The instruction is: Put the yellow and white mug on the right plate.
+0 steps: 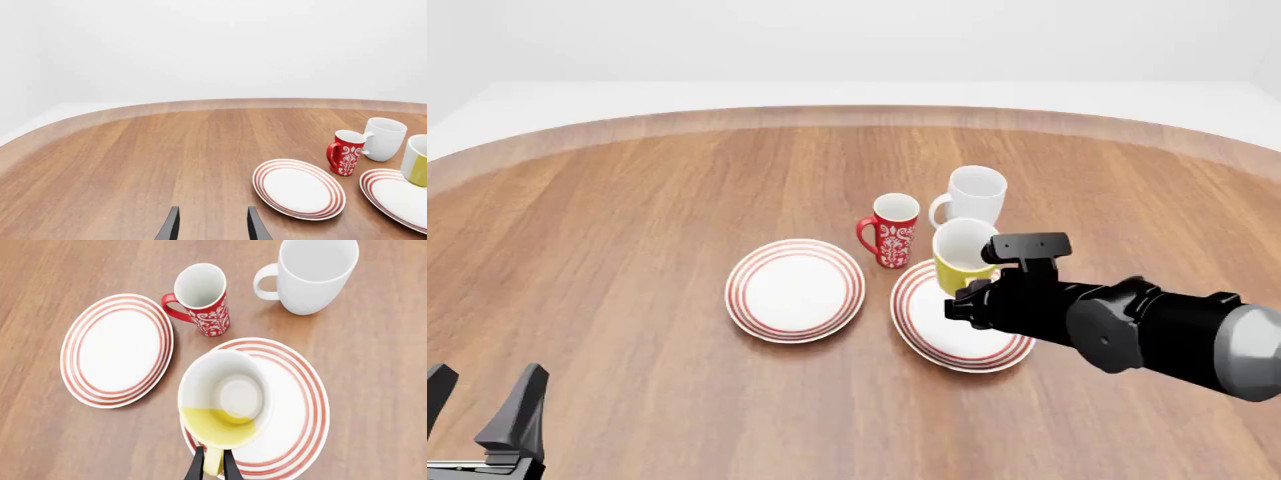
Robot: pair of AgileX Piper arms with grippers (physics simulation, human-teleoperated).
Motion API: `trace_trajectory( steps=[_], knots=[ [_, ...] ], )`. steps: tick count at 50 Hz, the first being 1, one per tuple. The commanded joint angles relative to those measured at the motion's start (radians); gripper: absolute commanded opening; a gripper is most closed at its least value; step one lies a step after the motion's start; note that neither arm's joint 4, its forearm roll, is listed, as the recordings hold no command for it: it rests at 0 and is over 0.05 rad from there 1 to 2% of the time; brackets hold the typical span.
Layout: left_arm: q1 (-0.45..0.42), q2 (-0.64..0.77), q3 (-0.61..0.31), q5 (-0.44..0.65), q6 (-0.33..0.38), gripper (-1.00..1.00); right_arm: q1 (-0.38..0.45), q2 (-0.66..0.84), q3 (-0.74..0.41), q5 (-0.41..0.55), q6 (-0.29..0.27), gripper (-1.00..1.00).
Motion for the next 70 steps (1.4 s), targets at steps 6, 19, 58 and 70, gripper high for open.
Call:
trace_trajectory(
  steps=[6, 19, 58, 70],
  knots=[
    [0.0, 0.0, 0.0, 0.0, 0.0, 1.0, -0.021, 0.08, 0.002, -0.067, -0.011, -1.0],
    [0.0, 0.0, 0.0, 0.0, 0.0, 1.0, -0.027, 0.112, 0.017, -0.105, -0.012, -1.0],
    [0.0, 0.0, 0.0, 0.0, 0.0, 1.0, -0.021, 0.171, 0.027, -0.157, 0.011, -1.0],
    [0.0, 0.0, 0.0, 0.0, 0.0, 1.0, -0.026, 0.172, 0.019, -0.137, 0.005, 1.0]
  ],
)
